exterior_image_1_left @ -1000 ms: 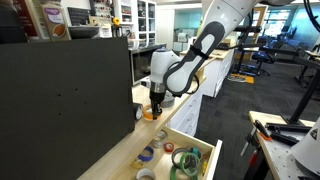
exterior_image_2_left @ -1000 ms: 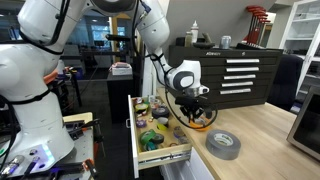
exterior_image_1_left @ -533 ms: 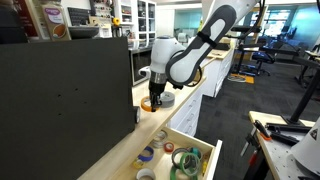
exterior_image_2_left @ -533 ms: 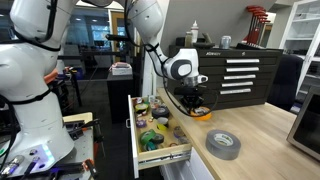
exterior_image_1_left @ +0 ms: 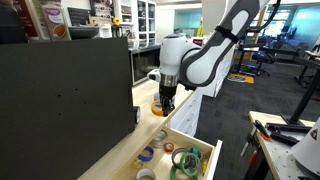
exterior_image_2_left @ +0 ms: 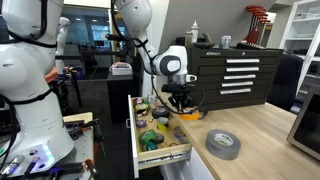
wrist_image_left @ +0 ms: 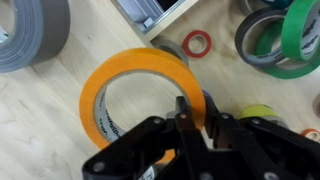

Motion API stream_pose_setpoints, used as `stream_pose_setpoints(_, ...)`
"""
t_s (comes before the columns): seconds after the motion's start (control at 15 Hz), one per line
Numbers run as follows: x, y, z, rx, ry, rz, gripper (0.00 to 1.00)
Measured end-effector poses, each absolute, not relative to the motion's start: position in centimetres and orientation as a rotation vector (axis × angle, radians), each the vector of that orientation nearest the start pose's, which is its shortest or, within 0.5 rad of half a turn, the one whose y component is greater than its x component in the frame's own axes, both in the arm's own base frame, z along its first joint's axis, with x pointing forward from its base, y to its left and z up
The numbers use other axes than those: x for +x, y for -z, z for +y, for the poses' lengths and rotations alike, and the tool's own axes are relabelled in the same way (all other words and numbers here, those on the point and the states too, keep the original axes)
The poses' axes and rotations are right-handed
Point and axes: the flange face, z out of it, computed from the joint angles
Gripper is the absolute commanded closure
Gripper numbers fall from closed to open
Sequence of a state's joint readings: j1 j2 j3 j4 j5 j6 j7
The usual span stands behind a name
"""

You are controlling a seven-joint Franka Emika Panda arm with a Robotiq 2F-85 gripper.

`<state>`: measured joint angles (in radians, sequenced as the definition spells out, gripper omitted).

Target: Put the orange masking tape in the drawer

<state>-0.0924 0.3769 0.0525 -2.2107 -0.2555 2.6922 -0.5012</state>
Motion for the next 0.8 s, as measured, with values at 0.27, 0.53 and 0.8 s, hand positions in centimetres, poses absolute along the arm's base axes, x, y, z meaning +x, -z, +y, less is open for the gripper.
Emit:
stream_pose_setpoints(0.27, 53.4, -21.6, 1.8, -3.068, 0.025, -1.163, 0.95)
stream_pose_setpoints(0.53, 50.9, -21.5, 5.2, -3.038, -0.092, -1.248, 0.95)
stream_pose_setpoints(0.8, 49.6, -20.5, 7.5, -2.996, -0.165, -1.313, 0.95)
